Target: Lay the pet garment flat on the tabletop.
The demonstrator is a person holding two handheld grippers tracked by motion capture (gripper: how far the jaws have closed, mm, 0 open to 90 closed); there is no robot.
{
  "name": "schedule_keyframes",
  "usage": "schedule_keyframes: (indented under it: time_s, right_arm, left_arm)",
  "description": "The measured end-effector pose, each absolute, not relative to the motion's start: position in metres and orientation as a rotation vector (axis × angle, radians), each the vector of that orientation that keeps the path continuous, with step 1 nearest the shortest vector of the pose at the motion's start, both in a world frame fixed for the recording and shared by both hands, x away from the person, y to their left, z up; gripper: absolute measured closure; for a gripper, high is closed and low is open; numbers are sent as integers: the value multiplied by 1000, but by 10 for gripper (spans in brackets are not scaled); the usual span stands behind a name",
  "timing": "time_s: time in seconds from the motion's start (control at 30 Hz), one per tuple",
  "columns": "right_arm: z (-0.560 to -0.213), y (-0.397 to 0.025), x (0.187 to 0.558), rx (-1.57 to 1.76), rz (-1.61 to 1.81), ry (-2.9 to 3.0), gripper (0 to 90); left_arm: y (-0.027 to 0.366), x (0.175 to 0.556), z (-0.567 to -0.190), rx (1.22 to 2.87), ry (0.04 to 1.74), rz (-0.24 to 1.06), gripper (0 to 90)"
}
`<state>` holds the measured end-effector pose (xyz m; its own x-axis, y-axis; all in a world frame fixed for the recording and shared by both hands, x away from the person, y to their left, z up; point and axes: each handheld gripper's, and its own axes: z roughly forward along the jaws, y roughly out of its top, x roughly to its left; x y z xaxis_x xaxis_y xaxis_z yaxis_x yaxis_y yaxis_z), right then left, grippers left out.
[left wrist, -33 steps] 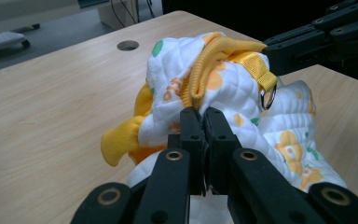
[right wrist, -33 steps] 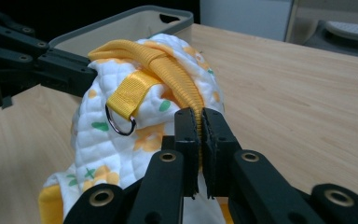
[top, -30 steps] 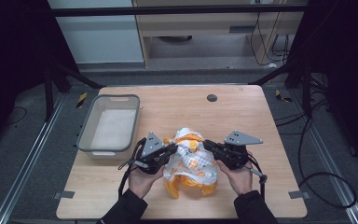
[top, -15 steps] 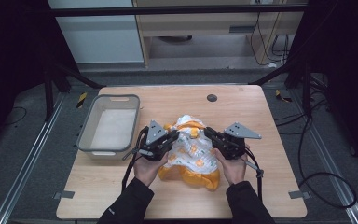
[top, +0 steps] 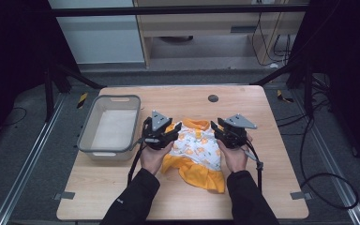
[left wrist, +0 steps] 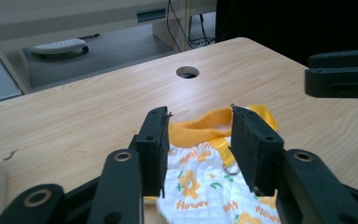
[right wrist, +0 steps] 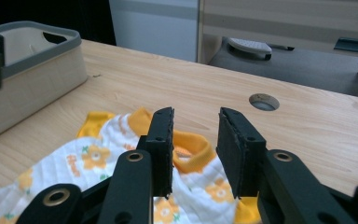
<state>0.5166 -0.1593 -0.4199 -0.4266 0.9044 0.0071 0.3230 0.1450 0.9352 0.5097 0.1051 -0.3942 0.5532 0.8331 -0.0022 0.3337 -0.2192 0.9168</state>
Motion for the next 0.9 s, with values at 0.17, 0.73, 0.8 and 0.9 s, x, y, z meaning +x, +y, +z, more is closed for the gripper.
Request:
schedule_keyframes:
  time_s: [0.17,0.73,0.8,0.9]
  right_arm:
    - [-411,-173,504,1155,1294,1861,602]
    - [-402,-200,452,1165,1335,1924,516]
    - [-404,-201,447,1161,1336,1932,513]
    - [-406,-202,442,1157,1338,1947,512]
  left_arm:
    - [123,498,-389,1797,963,593,518]
    - [167,447,-394,1872,905,583,488]
    - [168,443,-396,1881,901,575,480]
    - [169,437,-401,1898,895,566,473]
